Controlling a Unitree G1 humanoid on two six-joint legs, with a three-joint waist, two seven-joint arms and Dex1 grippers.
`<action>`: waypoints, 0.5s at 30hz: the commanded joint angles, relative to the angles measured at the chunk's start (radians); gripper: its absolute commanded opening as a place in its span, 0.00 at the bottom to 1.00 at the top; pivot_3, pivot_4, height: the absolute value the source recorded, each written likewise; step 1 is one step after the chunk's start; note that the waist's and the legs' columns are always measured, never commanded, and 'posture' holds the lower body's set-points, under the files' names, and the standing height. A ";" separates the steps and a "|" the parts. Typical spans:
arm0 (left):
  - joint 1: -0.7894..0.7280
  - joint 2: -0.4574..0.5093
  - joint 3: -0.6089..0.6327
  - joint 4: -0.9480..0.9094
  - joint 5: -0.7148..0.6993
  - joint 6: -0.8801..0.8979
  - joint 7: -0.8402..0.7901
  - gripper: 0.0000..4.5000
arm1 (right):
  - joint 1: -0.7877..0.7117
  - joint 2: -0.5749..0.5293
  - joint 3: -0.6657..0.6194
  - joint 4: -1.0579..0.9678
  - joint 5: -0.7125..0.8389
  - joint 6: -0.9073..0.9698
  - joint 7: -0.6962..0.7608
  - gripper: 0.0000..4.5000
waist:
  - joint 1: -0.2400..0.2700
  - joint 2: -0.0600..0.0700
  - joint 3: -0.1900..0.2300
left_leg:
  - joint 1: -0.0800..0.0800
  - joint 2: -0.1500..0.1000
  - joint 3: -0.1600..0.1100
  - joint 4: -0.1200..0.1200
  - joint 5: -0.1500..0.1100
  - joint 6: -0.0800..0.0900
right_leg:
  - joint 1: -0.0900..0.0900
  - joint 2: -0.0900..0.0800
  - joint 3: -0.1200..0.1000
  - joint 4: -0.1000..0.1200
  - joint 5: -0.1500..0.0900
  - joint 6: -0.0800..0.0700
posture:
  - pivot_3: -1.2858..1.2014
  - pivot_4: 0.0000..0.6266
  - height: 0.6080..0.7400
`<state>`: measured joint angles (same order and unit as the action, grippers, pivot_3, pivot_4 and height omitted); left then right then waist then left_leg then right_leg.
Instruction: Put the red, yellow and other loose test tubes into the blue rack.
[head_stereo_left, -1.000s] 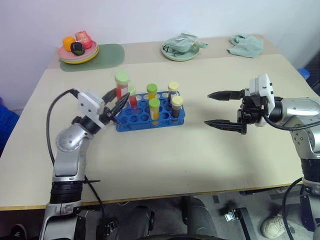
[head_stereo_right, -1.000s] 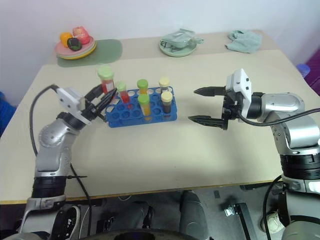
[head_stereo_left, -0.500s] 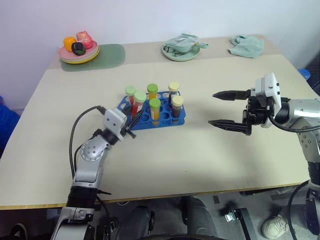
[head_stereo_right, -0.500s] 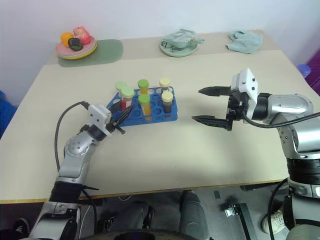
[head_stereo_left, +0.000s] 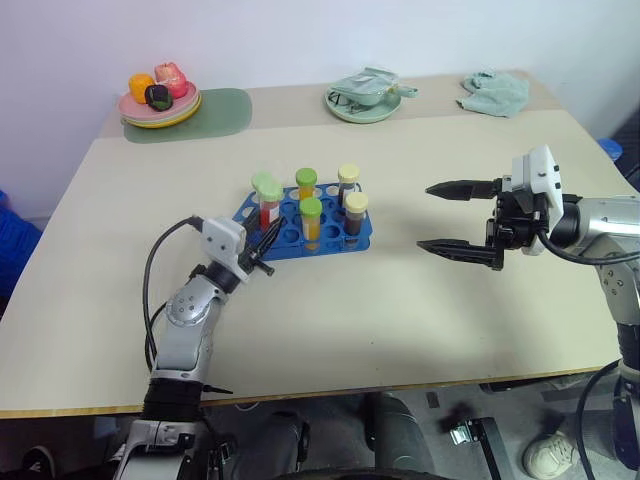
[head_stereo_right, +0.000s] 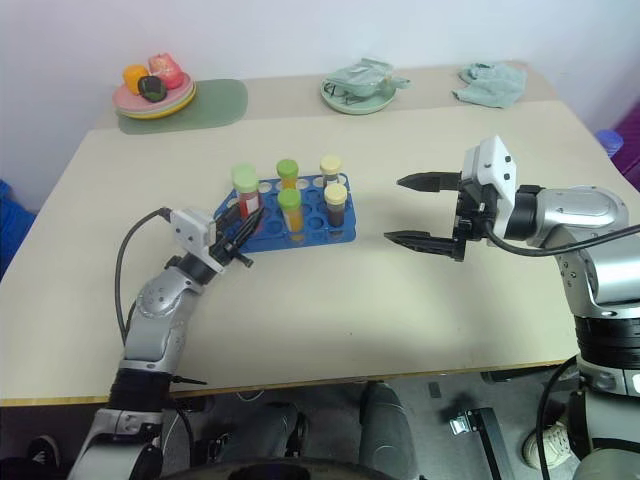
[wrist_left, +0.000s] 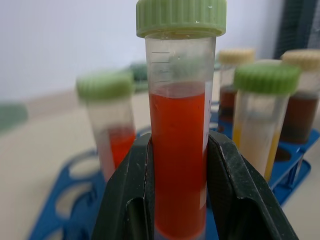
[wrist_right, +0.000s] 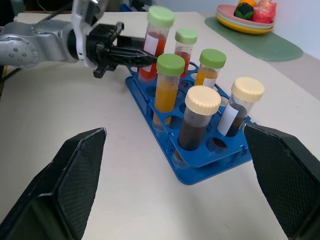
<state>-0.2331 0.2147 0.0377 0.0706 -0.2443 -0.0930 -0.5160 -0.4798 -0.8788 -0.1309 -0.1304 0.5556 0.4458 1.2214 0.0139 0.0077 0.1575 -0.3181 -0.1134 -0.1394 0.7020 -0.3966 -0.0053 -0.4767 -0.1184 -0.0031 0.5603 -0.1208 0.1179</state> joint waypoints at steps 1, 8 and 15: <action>0.009 0.011 0.019 -0.026 -0.036 0.012 -0.019 0.18 | -0.032 -0.012 -0.026 -0.011 0.007 -0.017 -0.001 1.00 | 0.000 0.000 0.000 | 0.000 0.000 0.000 0.000 0.000 0.000 | 0.000 0.000 0.000 0.000 0.000 0.000 | 0.52 0.24 1.00; 0.027 0.035 0.015 -0.038 -0.013 -0.031 -0.028 0.50 | -0.041 -0.007 -0.020 -0.005 0.003 -0.023 0.001 1.00 | -0.001 0.000 0.000 | 0.000 0.000 0.000 -0.001 0.000 0.000 | 0.000 0.000 0.000 0.000 0.000 0.000 | 0.52 0.24 1.00; 0.046 0.069 0.041 -0.107 -0.021 -0.048 -0.028 0.99 | -0.048 -0.001 -0.010 0.014 -0.003 -0.039 0.006 1.00 | 0.002 0.000 0.000 | 0.000 0.000 0.000 -0.001 0.000 0.000 | 0.000 0.000 0.000 -0.001 0.000 0.000 | 0.52 0.24 1.00</action>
<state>-0.1958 0.2739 0.0563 0.0125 -0.2516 -0.1222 -0.5424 -0.4998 -0.8780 -0.1262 -0.1101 0.5514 0.4267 1.2244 0.0161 0.0078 0.1575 -0.3181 -0.1134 -0.1394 0.7014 -0.3967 -0.0050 -0.4764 -0.1185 -0.0031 0.5596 -0.1208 0.1179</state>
